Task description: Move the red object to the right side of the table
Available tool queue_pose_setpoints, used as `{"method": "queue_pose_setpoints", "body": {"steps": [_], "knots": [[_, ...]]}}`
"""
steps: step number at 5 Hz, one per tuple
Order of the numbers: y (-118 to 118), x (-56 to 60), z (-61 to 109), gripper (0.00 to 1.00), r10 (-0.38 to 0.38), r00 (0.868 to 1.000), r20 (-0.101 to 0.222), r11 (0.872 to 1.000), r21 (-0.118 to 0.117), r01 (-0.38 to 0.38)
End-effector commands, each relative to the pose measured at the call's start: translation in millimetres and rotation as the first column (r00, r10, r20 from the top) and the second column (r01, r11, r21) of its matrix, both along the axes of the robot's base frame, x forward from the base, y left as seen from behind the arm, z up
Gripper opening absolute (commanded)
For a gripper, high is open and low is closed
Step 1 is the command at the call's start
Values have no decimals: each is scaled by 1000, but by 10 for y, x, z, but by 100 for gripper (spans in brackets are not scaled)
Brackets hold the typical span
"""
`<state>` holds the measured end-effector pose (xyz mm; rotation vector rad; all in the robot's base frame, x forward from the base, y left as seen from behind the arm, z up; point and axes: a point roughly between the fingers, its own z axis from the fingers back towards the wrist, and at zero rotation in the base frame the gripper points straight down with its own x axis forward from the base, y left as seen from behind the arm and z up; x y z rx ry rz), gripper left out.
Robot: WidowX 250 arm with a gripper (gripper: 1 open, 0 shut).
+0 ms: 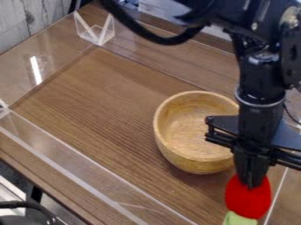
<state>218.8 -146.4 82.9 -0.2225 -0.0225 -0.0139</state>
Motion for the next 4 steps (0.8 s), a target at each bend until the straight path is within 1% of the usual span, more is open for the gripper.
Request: {"method": "queue_pose_setpoints", "body": {"steps": [1, 2, 3, 4], "knots": [[-4, 29, 26, 0, -10, 1000, 24, 1000, -21, 11], [-2, 32, -36, 0, -23, 1000, 20, 999, -29, 24], [3, 45, -93, 100, -40, 999, 15, 999, -34, 40], [24, 59, -127, 100, -49, 999, 8, 998, -36, 50]]}}
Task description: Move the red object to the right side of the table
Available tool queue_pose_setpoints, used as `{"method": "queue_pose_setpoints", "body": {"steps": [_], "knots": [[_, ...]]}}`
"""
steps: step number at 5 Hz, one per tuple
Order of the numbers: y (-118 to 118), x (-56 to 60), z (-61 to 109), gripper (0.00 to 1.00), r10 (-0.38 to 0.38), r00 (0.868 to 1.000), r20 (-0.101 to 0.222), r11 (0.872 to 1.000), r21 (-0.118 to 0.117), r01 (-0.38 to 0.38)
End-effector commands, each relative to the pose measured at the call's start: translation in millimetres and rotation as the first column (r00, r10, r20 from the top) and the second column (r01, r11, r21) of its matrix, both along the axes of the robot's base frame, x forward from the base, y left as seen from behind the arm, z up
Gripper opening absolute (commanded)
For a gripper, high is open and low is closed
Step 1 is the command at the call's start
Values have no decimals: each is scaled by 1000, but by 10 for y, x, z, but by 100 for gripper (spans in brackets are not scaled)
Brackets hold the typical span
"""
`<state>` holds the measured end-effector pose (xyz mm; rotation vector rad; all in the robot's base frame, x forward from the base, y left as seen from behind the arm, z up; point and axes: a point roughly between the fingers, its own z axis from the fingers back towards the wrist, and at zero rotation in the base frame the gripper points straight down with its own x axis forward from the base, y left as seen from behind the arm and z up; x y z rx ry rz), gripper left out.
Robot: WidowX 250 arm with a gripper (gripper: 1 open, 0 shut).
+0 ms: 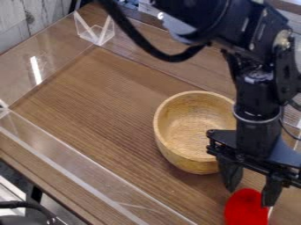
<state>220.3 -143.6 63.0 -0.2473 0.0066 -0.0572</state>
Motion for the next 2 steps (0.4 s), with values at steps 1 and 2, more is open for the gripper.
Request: {"method": "queue_pose_setpoints", "body": {"steps": [1, 2], "knots": [[31, 69, 18, 0, -12, 1000, 23, 1000, -12, 12], [68, 96, -34, 0, -26, 1000, 15, 1000, -9, 26]]}}
